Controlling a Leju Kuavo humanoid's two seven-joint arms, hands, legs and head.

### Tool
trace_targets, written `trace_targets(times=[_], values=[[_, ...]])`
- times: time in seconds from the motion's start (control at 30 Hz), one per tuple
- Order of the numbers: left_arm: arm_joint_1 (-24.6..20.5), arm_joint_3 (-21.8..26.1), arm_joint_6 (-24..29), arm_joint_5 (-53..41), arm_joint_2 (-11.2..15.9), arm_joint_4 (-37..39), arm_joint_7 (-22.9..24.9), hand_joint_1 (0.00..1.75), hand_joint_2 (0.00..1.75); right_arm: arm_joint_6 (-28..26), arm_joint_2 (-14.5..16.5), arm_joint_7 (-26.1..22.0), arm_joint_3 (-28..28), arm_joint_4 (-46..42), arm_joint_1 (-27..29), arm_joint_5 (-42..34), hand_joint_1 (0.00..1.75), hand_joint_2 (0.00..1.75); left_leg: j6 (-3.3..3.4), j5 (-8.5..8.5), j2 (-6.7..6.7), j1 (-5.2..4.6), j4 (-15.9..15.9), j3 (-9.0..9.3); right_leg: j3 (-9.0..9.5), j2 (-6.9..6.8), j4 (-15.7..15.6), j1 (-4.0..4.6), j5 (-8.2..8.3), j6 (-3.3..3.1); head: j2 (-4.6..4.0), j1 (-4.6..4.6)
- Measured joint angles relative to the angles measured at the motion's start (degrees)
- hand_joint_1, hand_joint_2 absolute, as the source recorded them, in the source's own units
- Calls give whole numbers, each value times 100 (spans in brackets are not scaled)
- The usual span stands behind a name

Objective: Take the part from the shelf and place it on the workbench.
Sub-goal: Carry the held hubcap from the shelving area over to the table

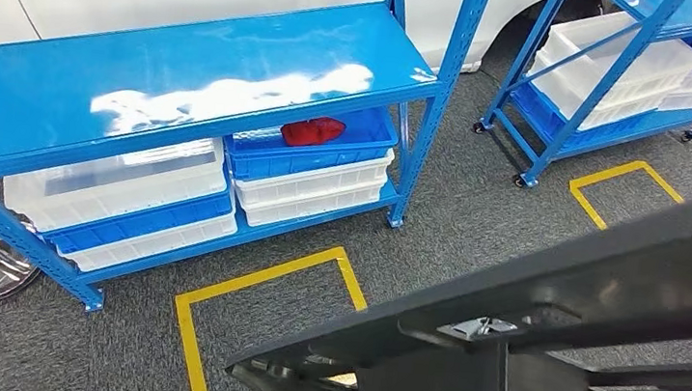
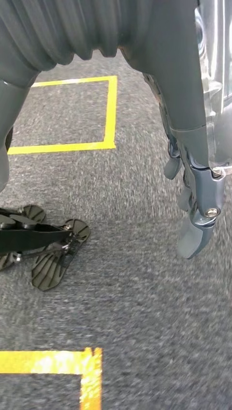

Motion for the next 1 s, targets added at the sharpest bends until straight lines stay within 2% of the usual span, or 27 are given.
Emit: trace_targets(times=[0.07,0.1,0.13,0.17,0.2,0.23,0.27,0.3,0.37,0.4,0.47,0.5,0.57,0.6,0.63,0.67,0.7,0.77,0.8,0.83,0.87,0.9,0.93,1.0], values=[[20,-2,-69,19,-17,1,-96,0,175,169,-121,1,-71,35,-9,-241,175,175,17,-2,139,-18,8,-20,-352,-98,749,-23,-314,38,1,5],[23,-2,-98,25,-20,1,-149,0,175,189,-238,1,-119,77,-57,-472,175,175,19,-3,206,-27,13,-28,-420,-113,911,-31,-338,44,1,5],[17,-3,-130,27,-21,0,-194,0,175,160,-397,1,-170,130,-147,-757,175,175,19,-3,268,-37,17,-32,-355,-128,814,-34,-245,36,1,6],[5,-5,-157,28,-21,0,-226,0,175,105,-584,1,-224,186,-262,-1052,175,175,20,-2,326,-50,18,-30,-170,-160,496,-28,-80,13,1,7],[-11,-8,-177,29,-23,-1,-241,0,175,45,-770,-2,-274,233,-380,-1294,175,175,20,0,376,-62,20,-24,92,-242,47,-6,90,-35,1,8],[-25,-11,-198,30,-28,-1,-257,0,175,-18,-936,-5,-313,266,-487,-1458,175,175,13,3,423,-79,19,-17,322,-336,-362,18,211,-88,0,4],[-33,-15,-212,26,-31,-1,-284,0,175,-88,-1073,-5,-335,287,-577,-1555,175,175,-3,4,461,-86,14,-9,477,-408,-649,48,277,-137,0,1],[-44,-22,-213,20,-32,-1,-320,0,175,-160,-1185,-6,-341,302,-648,-1619,175,175,-26,8,500,-85,7,0,544,-451,-793,74,293,-176,-1,-3],[-66,-43,-191,-7,-27,-1,-394,0,175,-277,-1368,-2,-328,312,-742,-1699,175,175,-89,20,573,-80,-27,27,534,-383,-849,91,322,-221,0,-6],[-75,-54,-180,-17,-19,-1,-412,0,175,-293,-1431,-3,-324,315,-767,-1715,175,175,-123,7,548,-78,-19,33,548,-340,-892,76,357,-241,-1,-10],[-71,-71,-180,-25,4,-1,-419,0,175,-242,-1489,-5,-322,320,-809,-1645,175,175,-173,-187,362,-75,243,-64,581,-254,-980,35,430,-288,0,-22],[-65,-74,-169,-22,22,-1,-426,0,175,-188,-1479,-7,-322,322,-812,-1567,175,175,-189,-373,238,-66,556,-198,588,-214,-999,24,449,-302,0,-29],[-50,-78,-111,0,60,-1,-483,0,175,-33,-1408,-4,-327,317,-747,-1347,175,175,-207,-711,139,-63,1297,-530,577,-115,-991,35,452,-322,0,-34],[-42,-78,-80,15,85,-1,-528,0,175,56,-1348,-1,-339,305,-679,-1237,175,175,-212,-763,128,-63,1524,-638,575,-60,-980,43,448,-328,1,-34],[-31,-78,-57,31,109,-1,-575,0,175,155,-1283,1,-363,284,-602,-1138,175,175,-211,-689,124,-63,1522,-644,574,0,-962,49,441,-332,1,-34],[-18,-78,-35,50,134,-1,-626,0,175,277,-1209,1,-400,256,-527,-1058,175,175,-201,-497,102,-63,1263,-530,574,66,-938,52,428,-332,1,-36],[-5,-78,-13,61,157,0,-674,0,175,402,-1131,0,-448,229,-464,-1005,175,175,-181,-271,33,-63,850,-348,574,130,-908,52,409,-327,1,-37],[20,-79,38,78,199,7,-775,0,175,707,-938,-2,-584,196,-344,-905,175,175,-144,-5,-197,-53,161,-30,546,247,-848,53,378,-295,0,-33],[25,-79,57,78,212,11,-813,0,175,853,-822,-2,-661,187,-269,-850,175,175,-130,13,-278,-54,18,35,523,296,-829,43,372,-269,0,-29],[25,-79,71,79,224,14,-839,0,175,988,-698,-1,-736,181,-179,-788,175,175,-120,-9,-300,-58,-9,51,499,345,-821,31,377,-240,0,-26],[22,-79,79,79,228,15,-854,0,175,1106,-567,-1,-795,168,-87,-722,175,175,-104,4,-256,-58,-37,59,481,400,-819,22,384,-207,1,-26],[19,-79,86,84,231,15,-856,0,175,1209,-429,-1,-837,149,8,-654,175,175,-78,18,-200,-50,-67,72,472,395,-808,17,379,-181,1,-27],[21,-80,88,89,233,15,-855,0,175,1306,-290,-2,-868,123,87,-584,175,175,-47,32,-138,-36,-101,89,434,312,-734,22,328,-153,1,-16],[30,-80,93,101,230,17,-849,0,175,1442,-41,-2,-901,76,196,-481,175,175,-3,51,-5,-17,-150,114,200,52,-257,13,55,-89,1,7]])
